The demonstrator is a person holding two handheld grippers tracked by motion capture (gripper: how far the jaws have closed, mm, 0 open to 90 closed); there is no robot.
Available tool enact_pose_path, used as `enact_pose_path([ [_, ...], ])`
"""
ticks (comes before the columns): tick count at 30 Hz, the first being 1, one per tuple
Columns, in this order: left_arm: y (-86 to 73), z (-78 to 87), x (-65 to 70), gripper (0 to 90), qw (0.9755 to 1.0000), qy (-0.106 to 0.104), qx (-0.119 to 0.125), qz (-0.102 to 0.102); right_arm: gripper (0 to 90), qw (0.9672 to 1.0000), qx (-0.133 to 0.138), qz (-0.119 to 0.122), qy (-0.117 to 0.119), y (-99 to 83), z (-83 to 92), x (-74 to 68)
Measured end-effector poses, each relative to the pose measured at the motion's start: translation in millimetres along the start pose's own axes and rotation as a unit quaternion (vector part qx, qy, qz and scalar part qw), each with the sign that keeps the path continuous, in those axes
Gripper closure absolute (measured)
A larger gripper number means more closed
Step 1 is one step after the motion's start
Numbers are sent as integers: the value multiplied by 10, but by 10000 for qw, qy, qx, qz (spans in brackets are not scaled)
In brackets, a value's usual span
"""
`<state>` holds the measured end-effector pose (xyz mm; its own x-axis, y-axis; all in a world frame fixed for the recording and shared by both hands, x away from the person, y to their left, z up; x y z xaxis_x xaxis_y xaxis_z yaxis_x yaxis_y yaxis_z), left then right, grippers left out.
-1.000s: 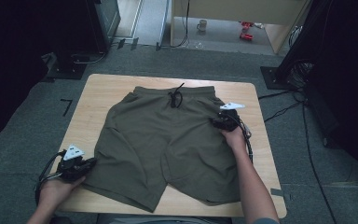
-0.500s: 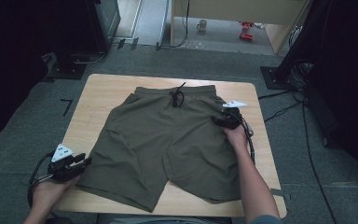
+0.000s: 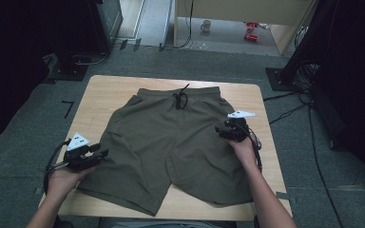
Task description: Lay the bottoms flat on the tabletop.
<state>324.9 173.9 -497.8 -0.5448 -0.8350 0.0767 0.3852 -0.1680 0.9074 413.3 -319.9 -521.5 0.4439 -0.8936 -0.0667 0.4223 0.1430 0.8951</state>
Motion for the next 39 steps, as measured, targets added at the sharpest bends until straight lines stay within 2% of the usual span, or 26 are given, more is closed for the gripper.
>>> enact_pose_path([
  [6,74,-232,119,545,9997,-244,-69,-16,470,9994,62,195,268,-63,225,-311],
  [9,115,-319,178,544,9995,-327,-36,-35,495,9990,121,178,397,-75,303,-408],
  [11,147,-372,207,545,9993,-370,0,26,510,9986,136,149,485,-102,367,-475],
  [13,169,-425,232,544,9992,-383,27,75,537,9981,151,67,595,-138,426,-542],
  [16,172,-487,255,544,9993,-361,15,60,554,9968,151,79,781,-225,500,-679],
  [20,139,-518,271,544,9994,-332,22,129,468,9945,209,212,1001,-401,584,-875],
  [23,110,-511,275,543,9993,-338,38,124,429,9934,151,218,1116,-489,634,-987],
  [25,92,-515,275,542,9993,-340,-17,141,410,9923,99,306,1193,-535,653,-1058],
  [28,82,-524,274,534,9992,-357,-83,176,399,9915,-17,505,1199,-622,660,-1139],
  [31,62,-525,285,533,9991,-388,-12,183,357,9917,-100,446,1202,-688,662,-1187],
  [35,55,-528,285,527,9991,-387,-30,160,315,9919,-68,418,1201,-715,711,-1277],
  [39,50,-537,290,516,9990,-401,-64,174,276,9919,-25,538,1148,-722,759,-1348],
])
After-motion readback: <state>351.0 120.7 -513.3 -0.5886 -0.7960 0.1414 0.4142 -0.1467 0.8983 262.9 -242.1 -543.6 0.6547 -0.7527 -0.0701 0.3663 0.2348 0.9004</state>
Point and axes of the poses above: each handheld gripper's, and its own axes: z roughly backward along the jaws, y roughly out of its top, x roughly to its right, the point moved 4 cm from there along -z, roughly forward along the jaws, and after that the axes turned 15 degrees about x, right-handed, at the moved point
